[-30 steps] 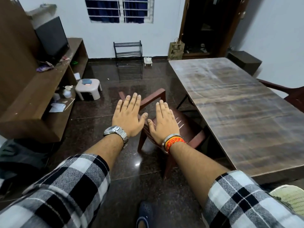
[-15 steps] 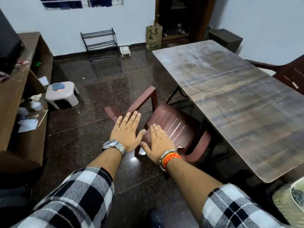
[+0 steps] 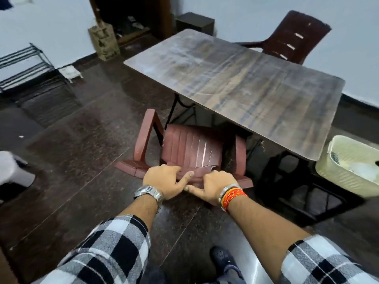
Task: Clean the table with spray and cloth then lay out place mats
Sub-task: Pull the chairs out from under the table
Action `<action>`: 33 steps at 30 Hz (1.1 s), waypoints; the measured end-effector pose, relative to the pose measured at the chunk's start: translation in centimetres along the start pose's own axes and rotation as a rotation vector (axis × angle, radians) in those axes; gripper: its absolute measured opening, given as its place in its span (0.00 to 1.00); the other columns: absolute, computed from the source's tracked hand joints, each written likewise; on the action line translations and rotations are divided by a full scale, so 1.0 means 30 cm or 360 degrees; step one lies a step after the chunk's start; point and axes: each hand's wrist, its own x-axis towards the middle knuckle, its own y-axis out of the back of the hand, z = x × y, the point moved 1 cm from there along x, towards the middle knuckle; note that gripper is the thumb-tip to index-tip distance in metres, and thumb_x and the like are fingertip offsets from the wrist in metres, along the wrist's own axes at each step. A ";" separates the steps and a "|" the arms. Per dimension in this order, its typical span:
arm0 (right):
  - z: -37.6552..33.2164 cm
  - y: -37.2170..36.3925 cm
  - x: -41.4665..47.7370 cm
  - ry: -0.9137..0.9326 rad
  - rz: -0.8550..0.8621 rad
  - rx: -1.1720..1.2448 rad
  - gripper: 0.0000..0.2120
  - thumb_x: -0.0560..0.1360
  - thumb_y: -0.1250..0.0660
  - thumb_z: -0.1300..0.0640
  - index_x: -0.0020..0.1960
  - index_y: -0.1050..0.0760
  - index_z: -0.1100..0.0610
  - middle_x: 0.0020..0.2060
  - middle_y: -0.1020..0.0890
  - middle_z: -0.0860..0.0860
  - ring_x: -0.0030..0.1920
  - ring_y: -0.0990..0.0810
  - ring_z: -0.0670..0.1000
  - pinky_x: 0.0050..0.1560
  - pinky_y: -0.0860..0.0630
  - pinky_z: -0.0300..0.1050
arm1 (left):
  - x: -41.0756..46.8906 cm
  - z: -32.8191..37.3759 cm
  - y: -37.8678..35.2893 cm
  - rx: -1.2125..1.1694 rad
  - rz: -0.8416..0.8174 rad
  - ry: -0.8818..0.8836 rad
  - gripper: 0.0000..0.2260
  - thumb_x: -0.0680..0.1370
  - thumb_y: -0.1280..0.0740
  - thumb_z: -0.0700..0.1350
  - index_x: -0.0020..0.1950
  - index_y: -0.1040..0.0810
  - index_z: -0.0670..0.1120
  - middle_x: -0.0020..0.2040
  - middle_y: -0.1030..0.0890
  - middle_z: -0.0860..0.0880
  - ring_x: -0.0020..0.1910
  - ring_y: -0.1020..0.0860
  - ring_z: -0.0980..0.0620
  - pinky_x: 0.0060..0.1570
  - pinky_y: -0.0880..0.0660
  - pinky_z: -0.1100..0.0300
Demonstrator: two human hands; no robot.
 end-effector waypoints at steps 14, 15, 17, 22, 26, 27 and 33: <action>-0.244 0.072 0.299 -0.0275 0.0133 0.0177 0.38 0.68 0.56 0.22 0.30 0.32 0.56 0.33 0.22 0.55 0.38 0.22 0.59 0.38 0.27 0.49 | 0.289 -0.391 0.044 -0.0068 0.0038 -0.0303 0.42 0.69 0.59 0.77 0.73 0.25 0.62 0.55 0.13 0.56 0.57 0.16 0.49 0.49 0.24 0.55; -0.252 0.078 0.325 -0.0288 0.0140 0.0199 0.37 0.68 0.56 0.22 0.28 0.35 0.55 0.30 0.25 0.53 0.36 0.23 0.58 0.37 0.27 0.49 | 0.314 -0.411 0.050 -0.0063 0.0021 -0.0323 0.42 0.69 0.59 0.76 0.76 0.28 0.62 0.56 0.13 0.55 0.57 0.17 0.49 0.49 0.24 0.55; -0.262 0.086 0.369 -0.0310 0.0160 0.0212 0.36 0.68 0.57 0.22 0.27 0.37 0.55 0.27 0.30 0.51 0.32 0.26 0.57 0.35 0.27 0.48 | 0.359 -0.445 0.055 -0.0084 -0.0003 -0.0356 0.41 0.71 0.57 0.76 0.78 0.31 0.61 0.47 0.14 0.55 0.54 0.17 0.48 0.49 0.23 0.55; -0.276 0.108 0.476 -0.0386 0.0206 0.0252 0.39 0.68 0.57 0.21 0.27 0.35 0.56 0.26 0.30 0.52 0.30 0.27 0.56 0.34 0.29 0.47 | 0.485 -0.512 0.075 -0.0154 -0.0115 -0.0446 0.40 0.75 0.52 0.73 0.82 0.38 0.55 0.72 0.22 0.54 0.71 0.24 0.49 0.76 0.36 0.48; -0.260 0.126 0.544 -0.0428 0.0201 0.0252 0.38 0.67 0.58 0.21 0.28 0.34 0.55 0.27 0.28 0.52 0.31 0.25 0.56 0.33 0.30 0.46 | 0.565 -0.529 0.091 -0.0136 -0.0139 -0.0502 0.45 0.72 0.55 0.74 0.84 0.43 0.51 0.83 0.39 0.54 0.81 0.39 0.53 0.80 0.46 0.50; -0.257 0.130 0.557 -0.0445 0.0195 0.0248 0.38 0.67 0.58 0.21 0.28 0.35 0.55 0.28 0.27 0.52 0.32 0.25 0.57 0.33 0.31 0.46 | 0.581 -0.535 0.089 -0.0122 -0.0149 -0.0512 0.45 0.72 0.56 0.74 0.85 0.44 0.51 0.84 0.41 0.54 0.82 0.41 0.53 0.80 0.47 0.50; -0.271 0.151 0.615 -0.0538 0.0162 0.0249 0.37 0.67 0.57 0.20 0.29 0.36 0.54 0.31 0.27 0.53 0.35 0.24 0.56 0.35 0.31 0.47 | 0.647 -0.573 0.099 -0.0088 -0.0224 -0.0538 0.46 0.72 0.59 0.75 0.85 0.49 0.52 0.85 0.47 0.55 0.83 0.46 0.54 0.81 0.51 0.50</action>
